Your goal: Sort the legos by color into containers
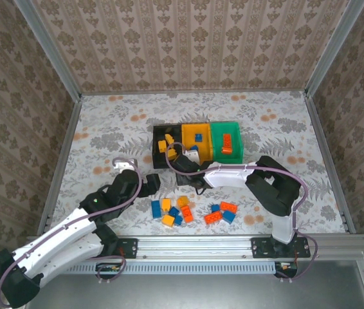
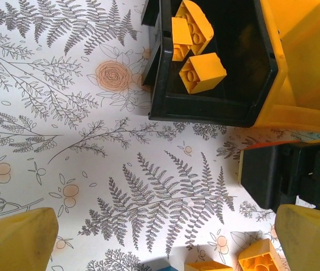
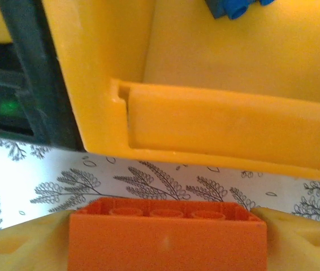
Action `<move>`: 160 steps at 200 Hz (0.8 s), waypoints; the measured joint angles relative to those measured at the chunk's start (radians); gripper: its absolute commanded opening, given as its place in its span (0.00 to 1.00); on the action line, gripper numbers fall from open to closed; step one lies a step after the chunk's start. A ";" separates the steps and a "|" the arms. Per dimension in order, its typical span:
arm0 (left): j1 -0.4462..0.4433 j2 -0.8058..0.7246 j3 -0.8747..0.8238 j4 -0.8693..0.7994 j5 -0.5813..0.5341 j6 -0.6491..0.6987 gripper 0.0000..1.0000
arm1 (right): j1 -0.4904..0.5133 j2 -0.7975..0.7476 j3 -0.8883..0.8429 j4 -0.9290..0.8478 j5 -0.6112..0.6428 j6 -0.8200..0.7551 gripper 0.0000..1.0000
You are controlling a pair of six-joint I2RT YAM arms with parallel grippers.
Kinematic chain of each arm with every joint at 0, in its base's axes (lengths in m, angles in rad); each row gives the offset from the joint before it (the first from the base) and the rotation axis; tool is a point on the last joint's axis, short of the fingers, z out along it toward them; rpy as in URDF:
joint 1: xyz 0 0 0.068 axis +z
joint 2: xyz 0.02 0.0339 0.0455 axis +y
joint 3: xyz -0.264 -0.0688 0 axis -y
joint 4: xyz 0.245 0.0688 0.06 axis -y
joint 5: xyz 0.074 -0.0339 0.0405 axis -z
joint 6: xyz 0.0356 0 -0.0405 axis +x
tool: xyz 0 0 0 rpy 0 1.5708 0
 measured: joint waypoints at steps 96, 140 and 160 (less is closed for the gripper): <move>0.000 0.000 0.000 -0.014 0.000 0.000 1.00 | 0.009 -0.244 -0.100 -0.031 0.002 -0.019 0.57; 0.000 0.019 0.003 -0.014 0.002 0.000 1.00 | -0.094 -0.533 -0.103 -0.150 -0.008 -0.024 0.56; 0.000 0.037 0.005 -0.014 0.008 0.000 1.00 | -0.243 -0.560 -0.093 -0.192 -0.027 -0.029 0.56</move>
